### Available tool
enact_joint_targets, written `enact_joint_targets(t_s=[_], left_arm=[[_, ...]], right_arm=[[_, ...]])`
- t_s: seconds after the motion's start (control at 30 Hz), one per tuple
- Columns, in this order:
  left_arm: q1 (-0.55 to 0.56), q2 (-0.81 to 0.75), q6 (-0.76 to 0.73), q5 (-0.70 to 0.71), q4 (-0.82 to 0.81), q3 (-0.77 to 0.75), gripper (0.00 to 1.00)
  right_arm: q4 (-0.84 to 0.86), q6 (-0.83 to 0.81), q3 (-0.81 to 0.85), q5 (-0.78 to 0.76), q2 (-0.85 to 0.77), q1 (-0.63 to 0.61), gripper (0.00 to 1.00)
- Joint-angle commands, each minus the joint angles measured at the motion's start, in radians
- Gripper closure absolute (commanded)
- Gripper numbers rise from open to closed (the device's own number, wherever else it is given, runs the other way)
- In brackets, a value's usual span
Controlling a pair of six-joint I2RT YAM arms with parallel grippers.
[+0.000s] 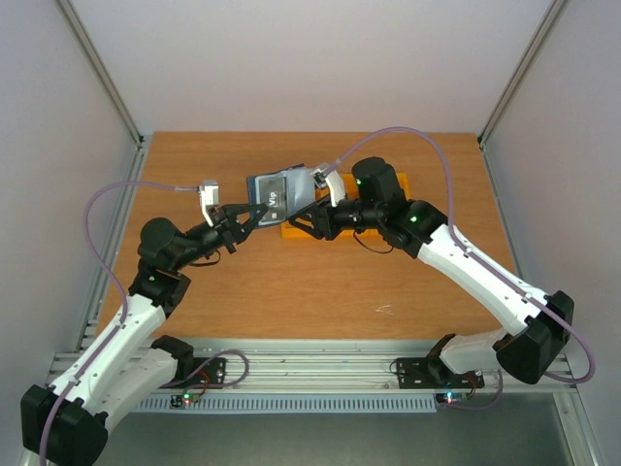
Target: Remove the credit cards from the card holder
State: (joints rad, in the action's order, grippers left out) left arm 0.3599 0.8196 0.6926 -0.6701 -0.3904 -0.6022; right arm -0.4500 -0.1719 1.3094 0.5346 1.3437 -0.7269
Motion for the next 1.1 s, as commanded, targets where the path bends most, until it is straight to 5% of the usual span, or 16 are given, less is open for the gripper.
enact_joint_targets(t_s=[0.0,0.3,0.53,0.67,0.8,0.93,1.07], left_arm=[[-0.004,-0.012,0.136,-0.112,-0.207,0.011,1.00],[-0.002,-0.015,0.133,-0.134,-0.216,0.005,1.00],[0.001,-0.009,0.093,-0.197,-0.208,-0.001,1.00],[0.003,-0.011,0.075,-0.207,-0.204,-0.001,1.00],[0.002,-0.011,0.074,-0.204,-0.200,-0.001,0.99],[0.002,-0.012,0.076,-0.202,-0.199,0.002,0.82],[0.001,-0.011,0.077,-0.196,-0.192,0.001,0.82]], right_arm=[[0.083,0.030,0.004,0.118,-0.035,0.011,0.65],[0.076,0.011,0.060,0.140,-0.008,0.011,0.83],[0.092,0.005,0.106,0.185,0.014,0.011,0.85],[0.117,0.018,0.114,0.226,0.027,0.011,0.98],[0.146,0.022,0.085,0.257,0.010,0.011,0.99],[0.088,-0.014,0.076,0.240,-0.013,0.012,0.99],[-0.025,-0.069,0.096,0.240,-0.021,0.012,0.99]])
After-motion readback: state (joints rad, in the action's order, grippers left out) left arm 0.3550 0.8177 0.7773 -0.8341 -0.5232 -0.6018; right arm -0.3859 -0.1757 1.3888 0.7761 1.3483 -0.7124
